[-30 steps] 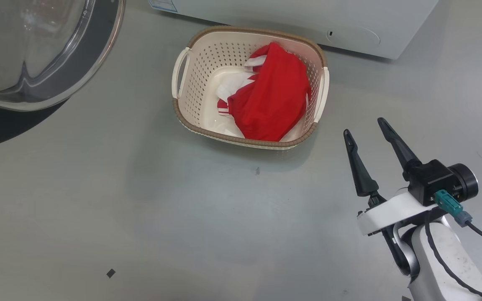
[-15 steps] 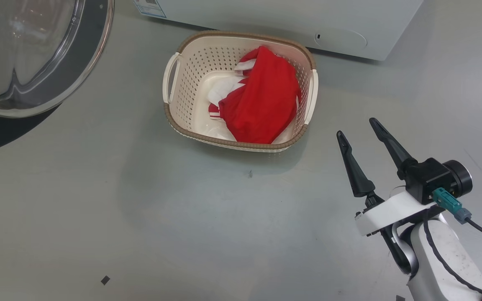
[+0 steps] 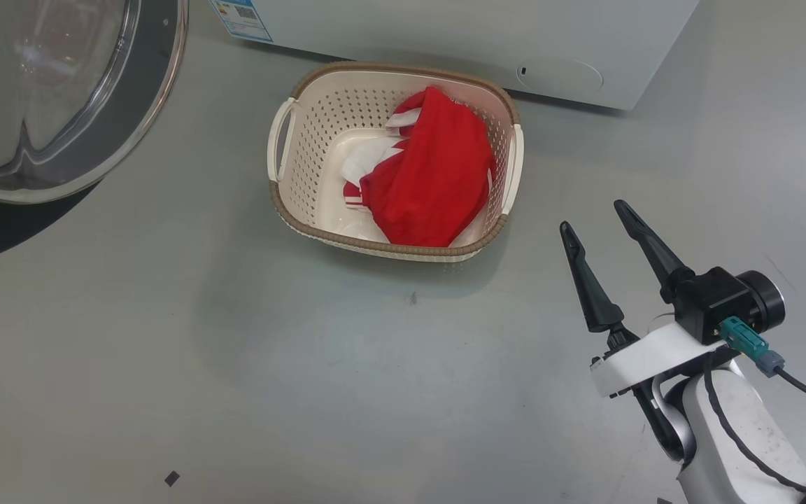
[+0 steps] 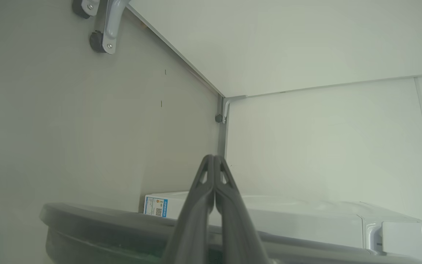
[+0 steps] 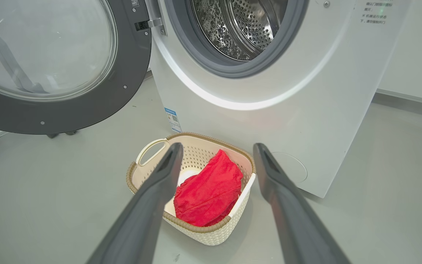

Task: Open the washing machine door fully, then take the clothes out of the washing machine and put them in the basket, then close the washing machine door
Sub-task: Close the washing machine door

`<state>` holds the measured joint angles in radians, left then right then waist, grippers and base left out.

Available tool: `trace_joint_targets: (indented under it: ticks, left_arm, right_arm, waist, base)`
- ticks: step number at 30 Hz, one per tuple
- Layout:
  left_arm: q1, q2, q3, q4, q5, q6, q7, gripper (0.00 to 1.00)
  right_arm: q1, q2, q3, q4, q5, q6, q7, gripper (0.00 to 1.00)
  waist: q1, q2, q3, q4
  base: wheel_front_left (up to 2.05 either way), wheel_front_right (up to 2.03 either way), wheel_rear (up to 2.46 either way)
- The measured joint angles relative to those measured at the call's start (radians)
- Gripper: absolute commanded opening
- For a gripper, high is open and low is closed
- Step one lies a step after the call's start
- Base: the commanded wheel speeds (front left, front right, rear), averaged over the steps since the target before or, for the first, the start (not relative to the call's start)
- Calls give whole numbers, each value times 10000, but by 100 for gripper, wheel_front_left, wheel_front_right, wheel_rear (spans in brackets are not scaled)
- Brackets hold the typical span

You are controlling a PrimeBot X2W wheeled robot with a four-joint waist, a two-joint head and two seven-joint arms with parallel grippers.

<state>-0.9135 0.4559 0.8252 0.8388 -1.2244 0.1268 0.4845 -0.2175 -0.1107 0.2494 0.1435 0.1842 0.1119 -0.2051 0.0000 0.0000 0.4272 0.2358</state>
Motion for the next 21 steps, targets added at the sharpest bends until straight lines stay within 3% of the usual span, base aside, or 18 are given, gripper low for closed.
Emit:
trace_joint_targets:
  ticks: [7, 21]
  left_arm:
    - [-174, 58, 196, 1083, -81, 0, 518, 0]
    - [-350, 270, -420, 1377, -73, 2, 1948, 0]
  right_arm:
    - [0, 25, 2, 113, 12, 0, -31, 100]
    - [10, 96, 23, 372, 107, -2, -165, 100]
  waist:
    - [0, 0, -109, -53]
    - [0, 0, -560, -65]
  base:
    - [0, 0, 0]
    - [0, 0, 0]
